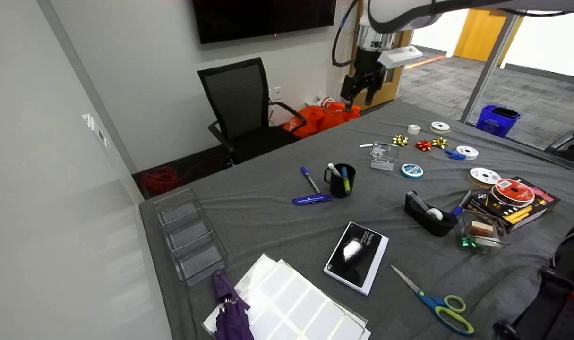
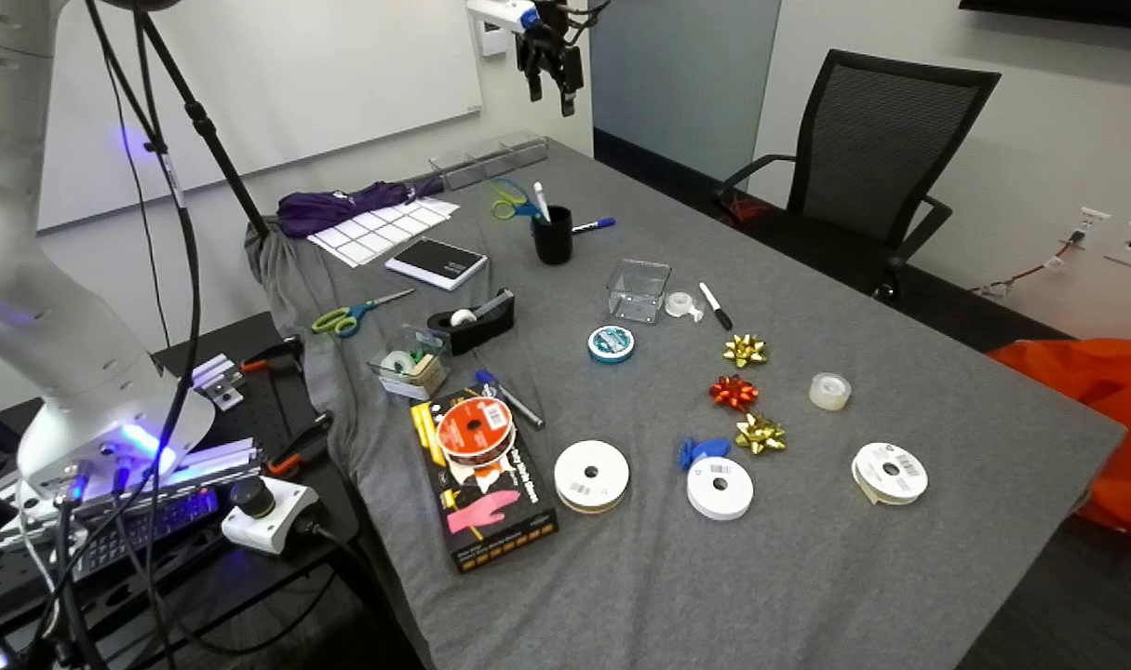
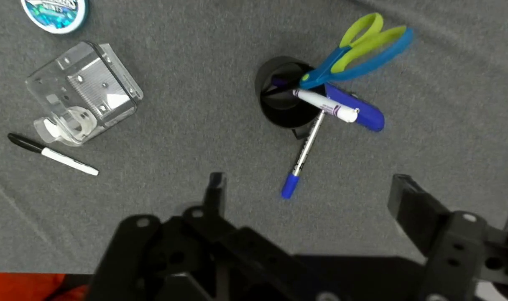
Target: Move the black cup to the right
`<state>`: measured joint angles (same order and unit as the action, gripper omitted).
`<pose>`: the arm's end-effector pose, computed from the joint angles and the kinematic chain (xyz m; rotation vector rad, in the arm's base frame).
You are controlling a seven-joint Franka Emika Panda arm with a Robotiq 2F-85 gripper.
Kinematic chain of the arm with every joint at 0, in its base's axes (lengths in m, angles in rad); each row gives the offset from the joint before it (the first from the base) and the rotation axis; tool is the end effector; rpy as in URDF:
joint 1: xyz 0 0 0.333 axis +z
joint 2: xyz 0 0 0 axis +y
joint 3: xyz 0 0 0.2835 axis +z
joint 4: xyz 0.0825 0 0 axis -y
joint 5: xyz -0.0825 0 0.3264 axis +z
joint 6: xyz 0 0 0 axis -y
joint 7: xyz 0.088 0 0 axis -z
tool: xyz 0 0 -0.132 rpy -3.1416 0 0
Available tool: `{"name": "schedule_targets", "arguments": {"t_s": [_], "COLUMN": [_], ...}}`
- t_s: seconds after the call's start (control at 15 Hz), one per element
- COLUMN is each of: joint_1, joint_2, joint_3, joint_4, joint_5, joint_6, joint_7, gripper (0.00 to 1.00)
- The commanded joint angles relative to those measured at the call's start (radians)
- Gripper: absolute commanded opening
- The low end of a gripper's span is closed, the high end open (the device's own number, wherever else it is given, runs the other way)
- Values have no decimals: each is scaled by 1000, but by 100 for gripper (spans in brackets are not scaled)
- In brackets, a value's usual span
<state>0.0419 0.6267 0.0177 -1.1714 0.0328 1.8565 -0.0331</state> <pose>0.6640 0.0401 0.3946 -3.0950 -0.1250 -0.0898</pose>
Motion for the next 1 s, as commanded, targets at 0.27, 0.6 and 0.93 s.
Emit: {"name": "schedule_targets", "arguments": {"t_s": [0.27, 0.6, 0.93], "joint_1": [42, 77, 98], "joint_2": [237, 377, 478], "joint_3": [2, -18, -45], "joint_4": [192, 351, 479], "joint_5": [-4, -34, -100], "joint_6": [78, -29, -147], "joint_7": [124, 209, 201], "gripper": [100, 100, 100]}}
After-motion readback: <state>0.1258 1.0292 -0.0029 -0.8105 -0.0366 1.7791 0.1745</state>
